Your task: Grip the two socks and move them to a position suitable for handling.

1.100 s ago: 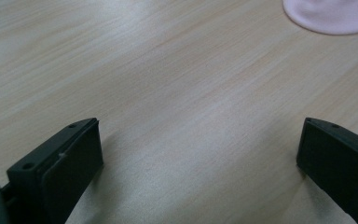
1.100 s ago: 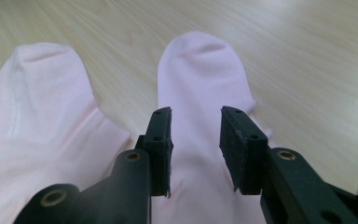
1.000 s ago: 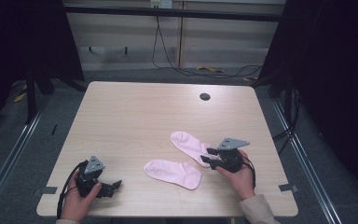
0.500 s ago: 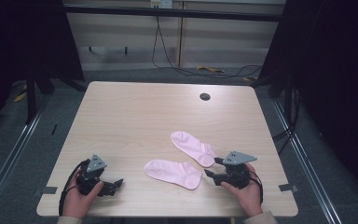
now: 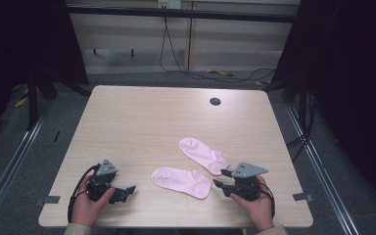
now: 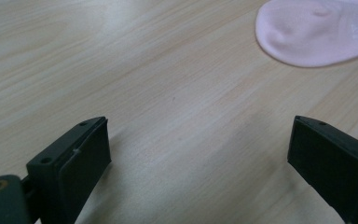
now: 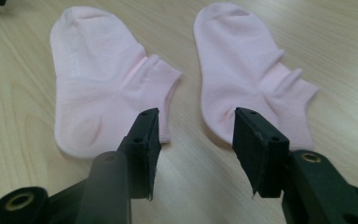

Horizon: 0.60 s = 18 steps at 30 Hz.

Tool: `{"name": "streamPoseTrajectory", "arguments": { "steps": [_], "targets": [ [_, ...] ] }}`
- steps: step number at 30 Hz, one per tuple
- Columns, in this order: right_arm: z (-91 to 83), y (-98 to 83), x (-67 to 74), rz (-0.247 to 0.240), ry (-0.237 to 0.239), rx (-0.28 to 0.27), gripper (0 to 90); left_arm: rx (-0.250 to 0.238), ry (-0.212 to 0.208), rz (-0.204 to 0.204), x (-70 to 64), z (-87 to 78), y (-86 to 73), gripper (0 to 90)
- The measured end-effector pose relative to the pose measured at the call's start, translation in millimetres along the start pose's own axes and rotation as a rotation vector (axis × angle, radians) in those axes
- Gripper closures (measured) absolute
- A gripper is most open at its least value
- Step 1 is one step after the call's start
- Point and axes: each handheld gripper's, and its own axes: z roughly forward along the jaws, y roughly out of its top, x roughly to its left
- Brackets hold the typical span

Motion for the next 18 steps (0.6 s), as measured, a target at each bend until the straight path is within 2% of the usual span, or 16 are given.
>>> {"name": "streamPoseTrajectory", "arguments": {
  "steps": [2,4,8,11,13,15,18],
  "targets": [
    [-0.2,0.5,0.9,-0.003,-0.001,-0.007,54.9,0.0,-0.017,-0.003,-0.3,-0.2,1.4,5.4],
    [-0.5,2.1,1.6,-0.002,0.01,-0.014,55.6,-0.006,-0.027,-0.034,-1.8,0.4,2.7,5.4],
    [1.4,3.4,3.9,0.006,0.008,-0.006,57.3,-0.001,-0.01,-0.049,-6.6,2.1,7.5,5.4],
    [4.1,3.6,5.6,-0.003,0.023,0.002,59.3,0.011,-0.003,-0.019,-12.3,3.7,11.1,8.1],
    [5.5,4.7,7.1,-0.011,0.032,0.005,60.5,0.007,0.002,-0.011,-14.7,4.4,13.2,16.1],
    [7.2,5.8,8.8,-0.012,0.044,0.007,62.5,0.004,0.013,-0.012,-17.1,5.8,15.7,15.8],
    [10.7,8.1,12.5,-0.029,0.058,0.023,63.9,-0.005,0.007,-0.006,-19.8,8.3,19.5,16.8]
  ]
}}
